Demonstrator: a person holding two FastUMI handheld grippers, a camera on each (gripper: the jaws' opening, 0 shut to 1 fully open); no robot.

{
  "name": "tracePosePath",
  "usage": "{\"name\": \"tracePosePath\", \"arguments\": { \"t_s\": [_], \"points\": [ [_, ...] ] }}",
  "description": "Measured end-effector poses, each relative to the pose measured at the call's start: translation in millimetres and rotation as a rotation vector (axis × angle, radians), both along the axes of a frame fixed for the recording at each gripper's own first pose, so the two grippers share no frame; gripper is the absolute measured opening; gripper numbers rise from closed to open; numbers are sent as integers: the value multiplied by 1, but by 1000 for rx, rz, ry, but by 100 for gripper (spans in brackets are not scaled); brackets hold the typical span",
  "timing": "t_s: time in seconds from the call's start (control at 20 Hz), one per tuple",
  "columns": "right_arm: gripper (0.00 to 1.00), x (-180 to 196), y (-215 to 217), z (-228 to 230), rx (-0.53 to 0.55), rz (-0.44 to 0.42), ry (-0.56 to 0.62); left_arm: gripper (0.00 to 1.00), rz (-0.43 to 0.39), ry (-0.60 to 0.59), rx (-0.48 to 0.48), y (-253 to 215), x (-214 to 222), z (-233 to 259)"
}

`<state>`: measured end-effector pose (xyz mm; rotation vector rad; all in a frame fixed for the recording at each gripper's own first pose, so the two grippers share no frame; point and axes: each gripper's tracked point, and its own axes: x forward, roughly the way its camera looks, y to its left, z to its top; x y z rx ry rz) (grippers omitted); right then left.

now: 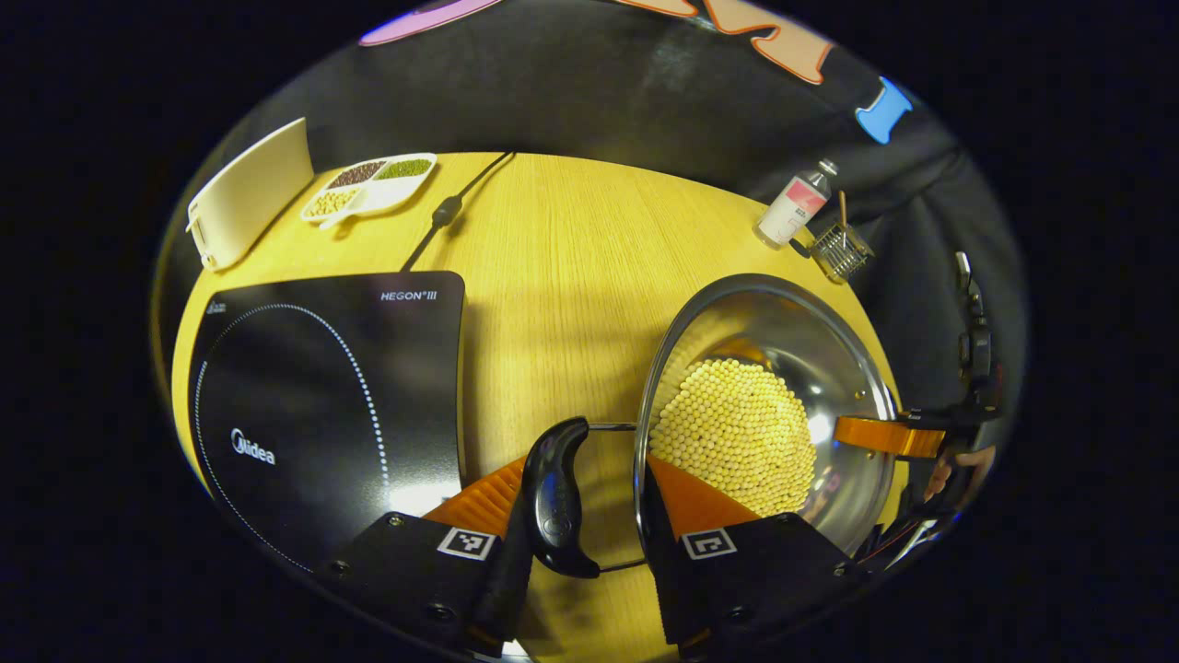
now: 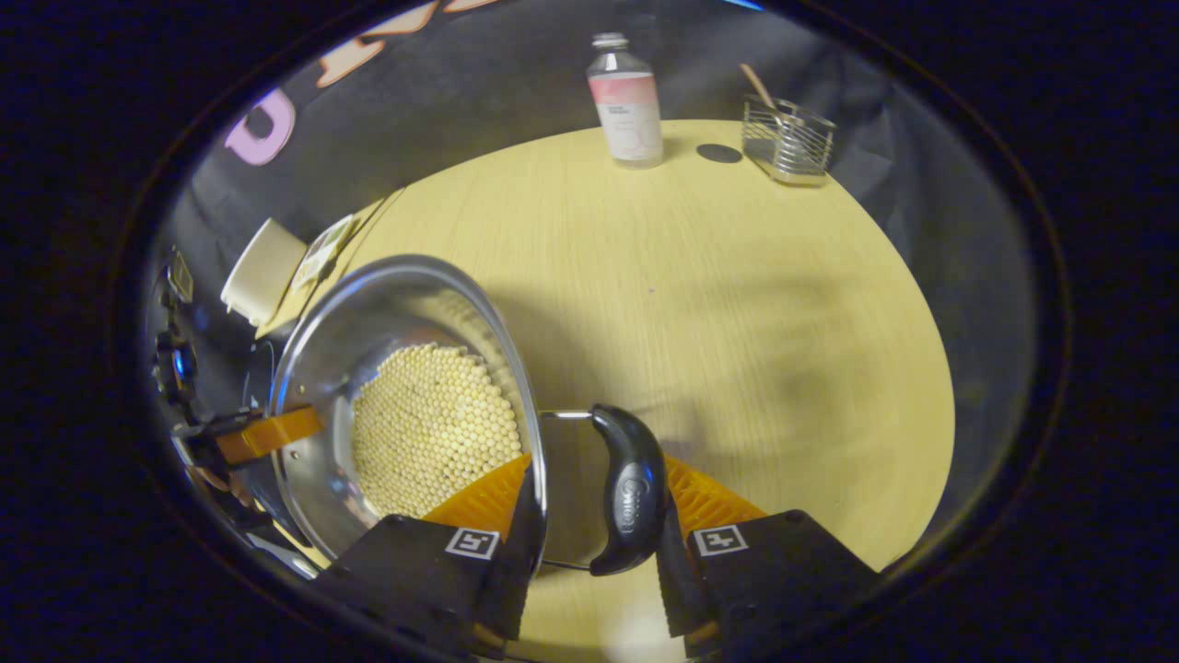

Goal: First push the handle of the pot to place it horizontally, then grasp the pot with both hands and set it on the induction cooktop.

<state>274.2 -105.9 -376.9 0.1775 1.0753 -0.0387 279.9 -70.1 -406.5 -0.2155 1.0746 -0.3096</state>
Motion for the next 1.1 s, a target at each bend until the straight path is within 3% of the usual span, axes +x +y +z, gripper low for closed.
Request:
{"name": "tracePosePath", "arguments": {
  "t_s": [0.1, 0.3, 0.55, 0.65, 0.8, 0.85, 0.9, 0.95, 1.05, 1.1],
  "points": [
    [62, -1, -1, 1, -4, 4, 1, 57, 19, 17, -35, -2, 0, 1],
    [61, 0, -3, 10, 24, -24, -4, 55, 25, 52, -10, -2, -8, -1],
    [61, -16, -5, 19, -5, 21, -9, 56, 31, 6, 23, 0, -15, 23],
    [58, -20, -2, 14, 4, 26, -6, 55, 44, 17, 37, 4, -20, 21],
    [61, -15, 1, 11, 6, 39, -14, 56, 70, 49, 35, 7, -28, 13],
    [55, -15, 3, 10, 17, 42, -10, 56, 79, 57, 32, 9, -30, 10],
    [55, -12, 6, 9, 51, 31, -10, 58, 83, 74, 35, 11, -34, 5],
    [47, -12, 8, 8, 71, 24, -10, 56, 96, 63, 26, 10, -33, 9],
    [46, -11, 7, 9, 91, 18, -8, 58, 90, 65, 38, 9, -35, 9],
    [38, -14, 5, 11, 83, 22, -6, 56, 93, 72, 40, 8, -34, 6]
  ]
}}
